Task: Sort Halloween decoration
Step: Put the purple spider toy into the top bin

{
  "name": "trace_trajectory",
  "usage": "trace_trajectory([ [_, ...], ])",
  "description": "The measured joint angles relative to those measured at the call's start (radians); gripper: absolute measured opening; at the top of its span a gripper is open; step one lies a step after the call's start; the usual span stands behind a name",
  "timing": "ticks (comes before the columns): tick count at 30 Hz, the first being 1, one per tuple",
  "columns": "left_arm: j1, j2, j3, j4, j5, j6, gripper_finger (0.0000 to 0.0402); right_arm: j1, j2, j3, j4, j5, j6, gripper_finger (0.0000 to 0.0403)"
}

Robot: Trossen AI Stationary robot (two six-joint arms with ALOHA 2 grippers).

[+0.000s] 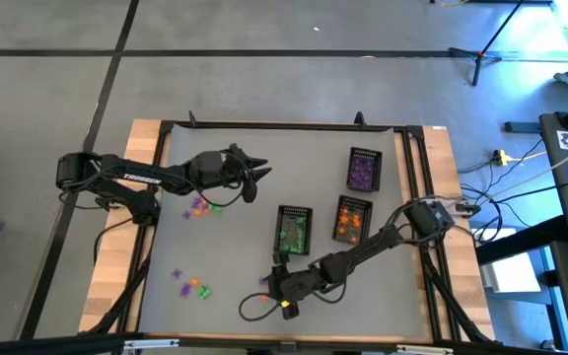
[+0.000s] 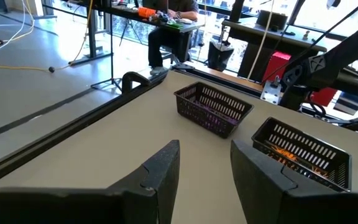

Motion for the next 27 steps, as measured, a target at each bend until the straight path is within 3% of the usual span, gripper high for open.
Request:
trace_trajectory([
  [12,0.0,0.0,0.0,0.0,0.0,0.0,0.0135,-0.032,0.05,0.003,0.01,-0.01,0.094,0.0186],
  [15,0.0,0.0,0.0,0.0,0.0,0.0,0.0135,-0.03,0.051,0.003,0.011,-0.012,0.092,0.0152],
  [23,0.0,0.0,0.0,0.0,0.0,0.0,0.0135,-0.03,0.041,0.001,-0.001,-0.033,0.083,0.0015],
  [27,0.0,0.0,0.0,0.0,0.0,0.0,0.0135,-0.017,0.0,-0.006,-0.04,-0.023,0.068,0.0016],
])
